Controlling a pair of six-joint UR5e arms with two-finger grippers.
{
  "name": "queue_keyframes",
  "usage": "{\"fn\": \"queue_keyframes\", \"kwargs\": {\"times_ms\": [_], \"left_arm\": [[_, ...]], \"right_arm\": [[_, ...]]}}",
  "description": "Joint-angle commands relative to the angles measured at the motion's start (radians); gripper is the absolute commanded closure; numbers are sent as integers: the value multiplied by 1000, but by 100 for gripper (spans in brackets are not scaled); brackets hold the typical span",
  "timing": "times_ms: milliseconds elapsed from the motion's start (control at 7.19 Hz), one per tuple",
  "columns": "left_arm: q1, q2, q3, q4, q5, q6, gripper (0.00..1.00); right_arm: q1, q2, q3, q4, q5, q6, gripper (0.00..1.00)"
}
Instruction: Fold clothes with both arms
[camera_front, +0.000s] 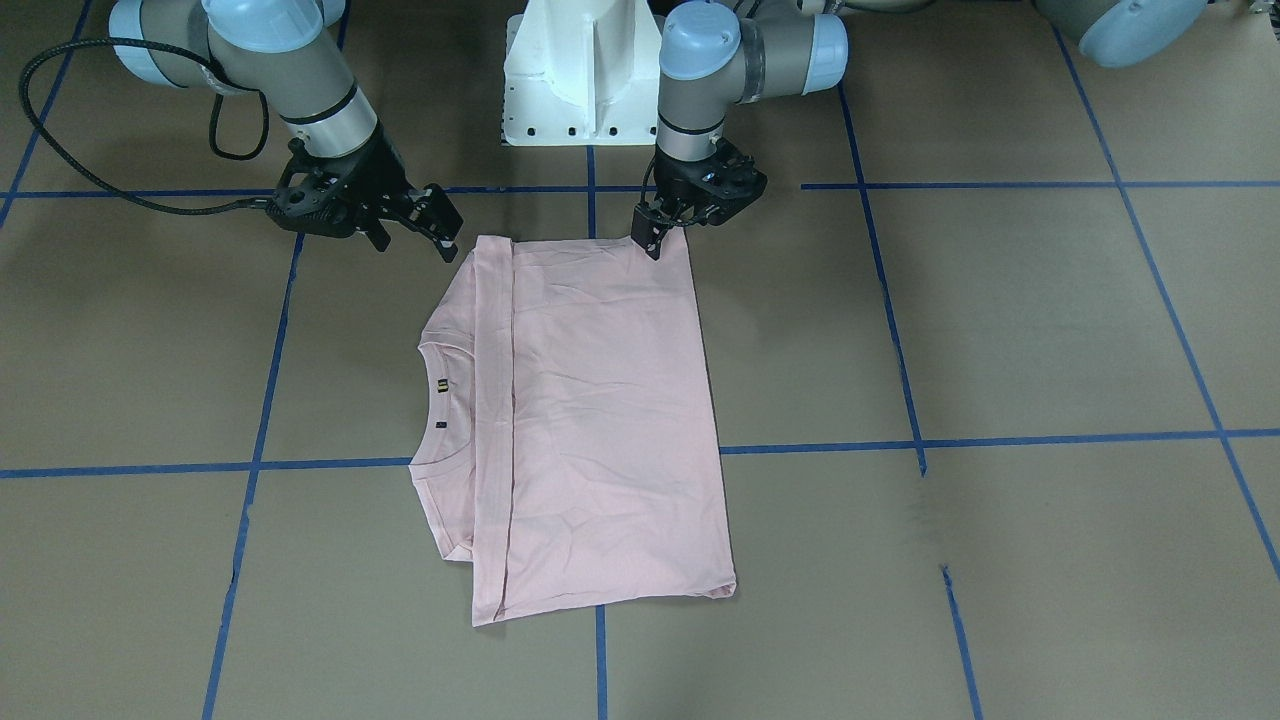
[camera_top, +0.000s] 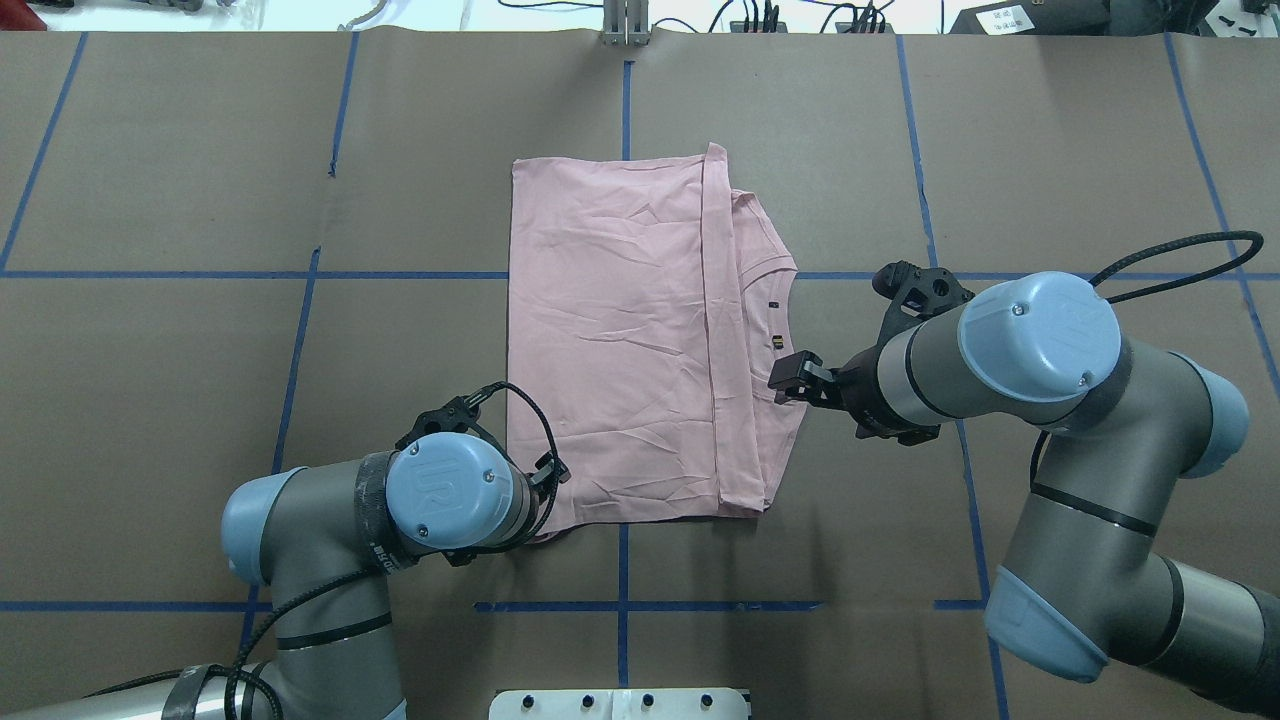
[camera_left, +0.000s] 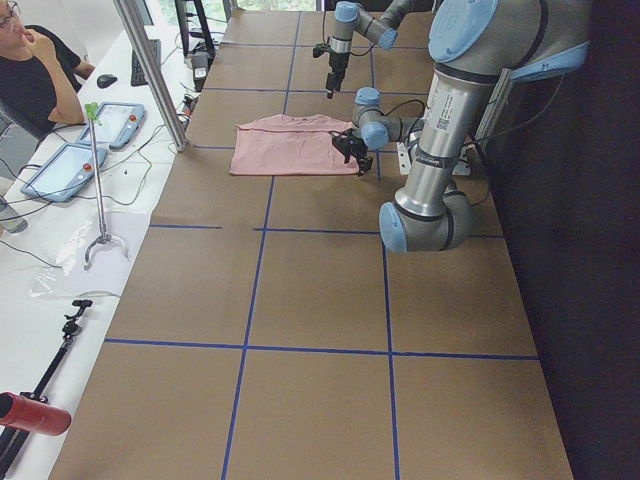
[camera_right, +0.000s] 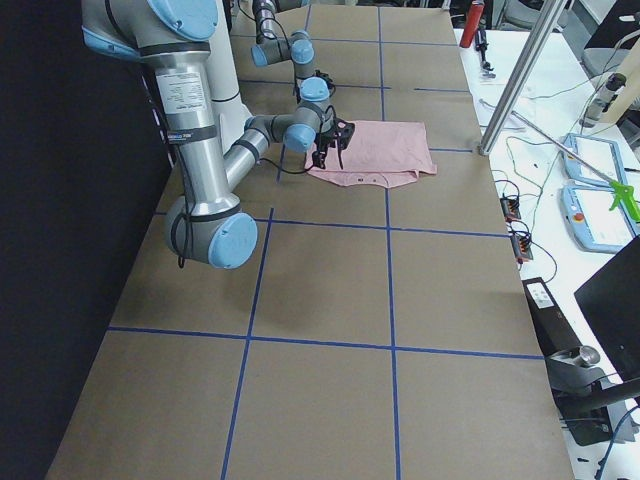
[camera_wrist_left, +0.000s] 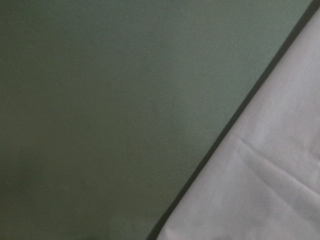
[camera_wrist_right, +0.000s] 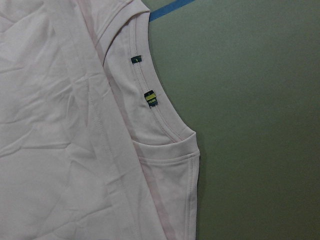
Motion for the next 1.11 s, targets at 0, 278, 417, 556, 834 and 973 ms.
{"fn": "queue_keyframes", "kwargs": {"times_ms": [0,278,417,556,834,973], "left_arm": [[0,2,-6,2,-1,-4,17],[3,2,-6,2,-1,-12,19],[7,3,-4,2,-1,-15,30],[15,3,-4,2,-2,-15,50],[23,-4,-9,2,-4,-12,100],[23,-6,-10,4,-8,-6,100]], "right_arm": [[2,-5,14,-2,2,-1,0],[2,-5,12,-2,2,-1,0],[2,-5,12,-2,2,-1,0],[2,-5,12,-2,2,-1,0],[2,-5,12,-2,2,1,0],[2,-7,12,-2,2,-1,0]]}}
